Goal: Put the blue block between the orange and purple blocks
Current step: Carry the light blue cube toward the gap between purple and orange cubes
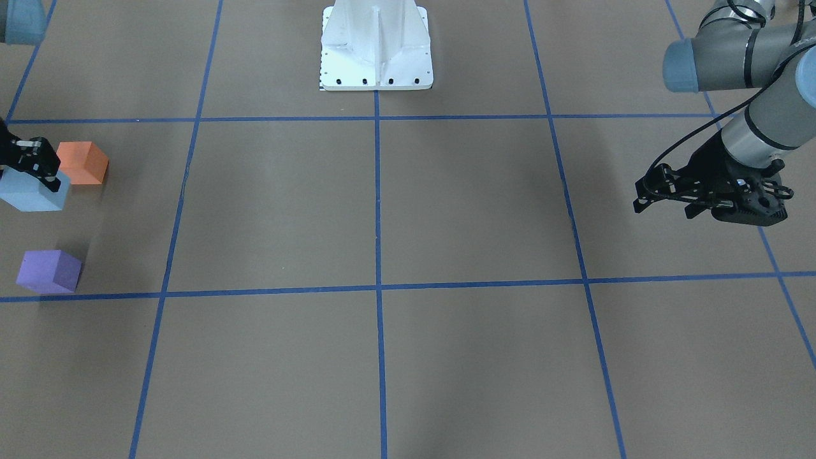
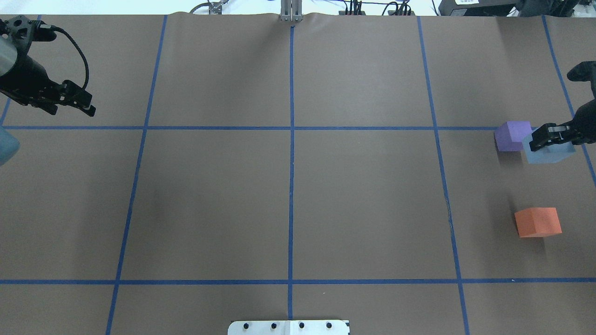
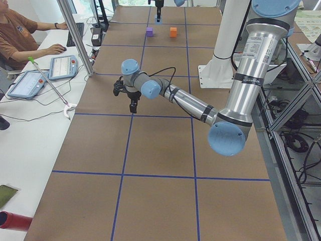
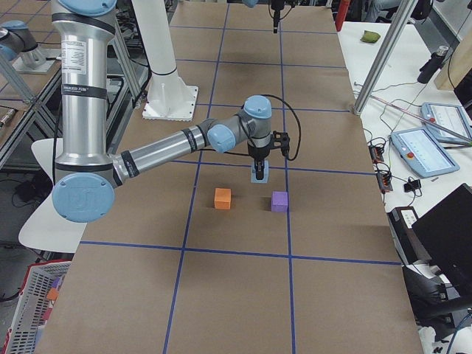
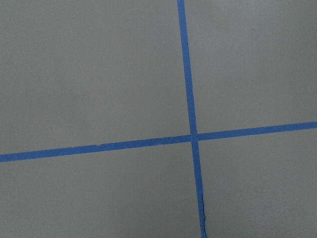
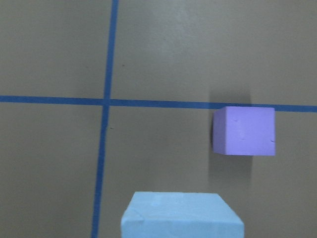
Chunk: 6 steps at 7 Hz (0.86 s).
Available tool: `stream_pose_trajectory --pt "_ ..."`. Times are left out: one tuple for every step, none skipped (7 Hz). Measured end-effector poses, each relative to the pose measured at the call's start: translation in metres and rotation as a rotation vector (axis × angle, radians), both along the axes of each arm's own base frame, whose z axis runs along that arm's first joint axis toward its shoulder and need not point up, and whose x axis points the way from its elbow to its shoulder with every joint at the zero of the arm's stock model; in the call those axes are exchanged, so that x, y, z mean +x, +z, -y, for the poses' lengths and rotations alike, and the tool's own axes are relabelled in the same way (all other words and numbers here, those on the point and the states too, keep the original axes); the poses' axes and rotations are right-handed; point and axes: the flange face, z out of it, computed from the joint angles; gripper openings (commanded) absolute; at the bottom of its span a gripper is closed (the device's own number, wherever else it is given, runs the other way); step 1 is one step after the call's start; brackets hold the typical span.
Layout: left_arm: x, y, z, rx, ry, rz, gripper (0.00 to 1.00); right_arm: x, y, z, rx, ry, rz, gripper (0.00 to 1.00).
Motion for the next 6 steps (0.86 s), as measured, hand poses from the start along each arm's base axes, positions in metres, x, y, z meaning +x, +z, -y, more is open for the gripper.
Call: stream_pose_trajectory --pt "0.001 0.001 0.0 -0.002 0.001 0.001 1.0 0.004 0.023 0.002 -0.024 -0.007 -0.009 0.0" --pt "0.001 0.003 0.001 -0.004 0.002 0.003 1.0 0.001 0.042 0.005 -0.045 -0.013 -0.018 0.0" --pt "0.002 0.004 0.001 -0.006 0.004 0.004 1.0 -0.005 0.057 0.006 -0.052 -0.023 -0.022 0.0" --pt "0.002 0.005 0.002 -0.006 0.004 0.007 1.0 -0.015 0.068 0.005 -0.054 -0.043 -0.024 0.0" --pt "0.002 0.007 0.002 -0.004 -0.001 0.015 1.0 -0.029 0.074 0.002 -0.054 -0.07 -0.029 0.0" --pt "0.002 0.009 0.003 0.0 -0.007 0.027 1.0 -0.043 0.076 -0.001 -0.054 -0.096 -0.031 0.0"
